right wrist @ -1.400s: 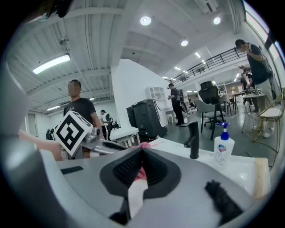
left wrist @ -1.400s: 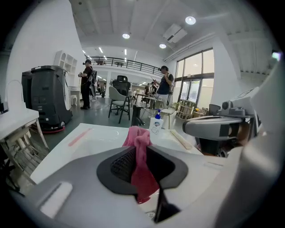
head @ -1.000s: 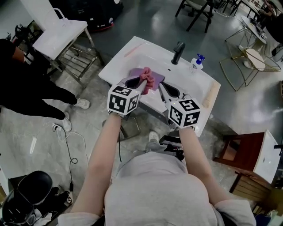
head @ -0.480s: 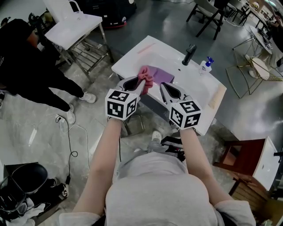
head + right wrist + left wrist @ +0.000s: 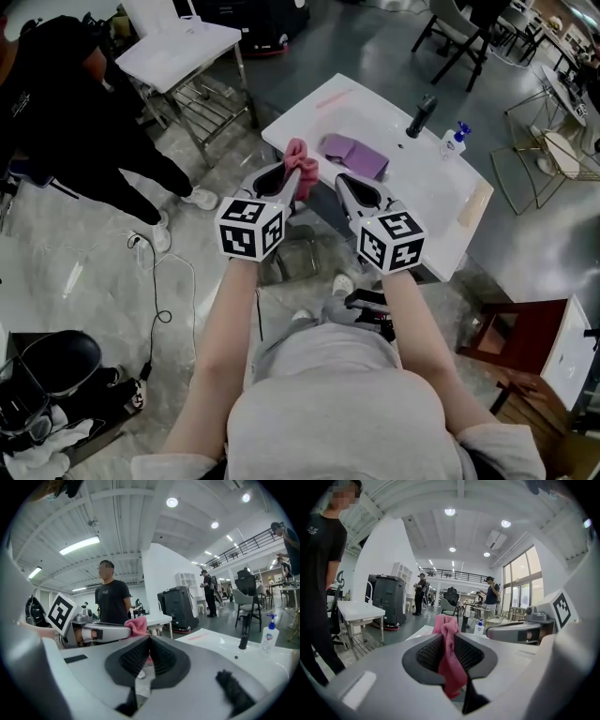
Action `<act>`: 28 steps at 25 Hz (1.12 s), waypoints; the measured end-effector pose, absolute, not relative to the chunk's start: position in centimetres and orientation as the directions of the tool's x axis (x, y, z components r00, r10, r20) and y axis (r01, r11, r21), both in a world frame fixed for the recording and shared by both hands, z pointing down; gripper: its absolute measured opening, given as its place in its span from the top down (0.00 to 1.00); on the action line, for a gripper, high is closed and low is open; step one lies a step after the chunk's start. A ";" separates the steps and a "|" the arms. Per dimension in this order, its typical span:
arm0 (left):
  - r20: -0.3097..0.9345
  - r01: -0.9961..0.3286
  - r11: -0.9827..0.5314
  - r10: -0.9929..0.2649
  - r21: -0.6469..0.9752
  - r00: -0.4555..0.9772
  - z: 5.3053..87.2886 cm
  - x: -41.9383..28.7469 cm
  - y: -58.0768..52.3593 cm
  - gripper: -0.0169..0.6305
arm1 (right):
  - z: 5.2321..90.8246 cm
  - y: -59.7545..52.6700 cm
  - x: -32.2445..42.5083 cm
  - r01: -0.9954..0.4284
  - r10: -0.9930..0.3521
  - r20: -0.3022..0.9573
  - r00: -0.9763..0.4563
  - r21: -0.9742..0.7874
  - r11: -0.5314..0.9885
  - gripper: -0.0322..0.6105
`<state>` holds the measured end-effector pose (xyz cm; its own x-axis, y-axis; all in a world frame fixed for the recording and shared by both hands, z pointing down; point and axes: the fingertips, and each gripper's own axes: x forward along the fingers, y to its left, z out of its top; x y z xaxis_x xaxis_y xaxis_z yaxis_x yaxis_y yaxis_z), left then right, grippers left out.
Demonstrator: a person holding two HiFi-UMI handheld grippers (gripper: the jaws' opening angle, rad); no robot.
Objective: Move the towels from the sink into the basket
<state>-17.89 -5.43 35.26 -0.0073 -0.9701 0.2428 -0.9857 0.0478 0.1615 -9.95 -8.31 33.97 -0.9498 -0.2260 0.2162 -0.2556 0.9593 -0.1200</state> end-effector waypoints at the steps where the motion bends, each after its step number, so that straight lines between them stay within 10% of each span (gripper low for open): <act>1: 0.235 -0.985 0.053 -0.972 0.162 -0.014 35.1 -18.2 -4.8 0.85 | 33.8 -7.8 -10.2 -0.250 -0.221 0.212 -0.952 -0.120 0.961 0.92; 28: 0.119 -0.973 0.180 -0.979 0.142 -0.163 34.5 -21.6 3.1 0.86 | 34.9 -0.7 -14.8 -0.088 -0.061 0.237 -0.970 -0.105 0.991 0.92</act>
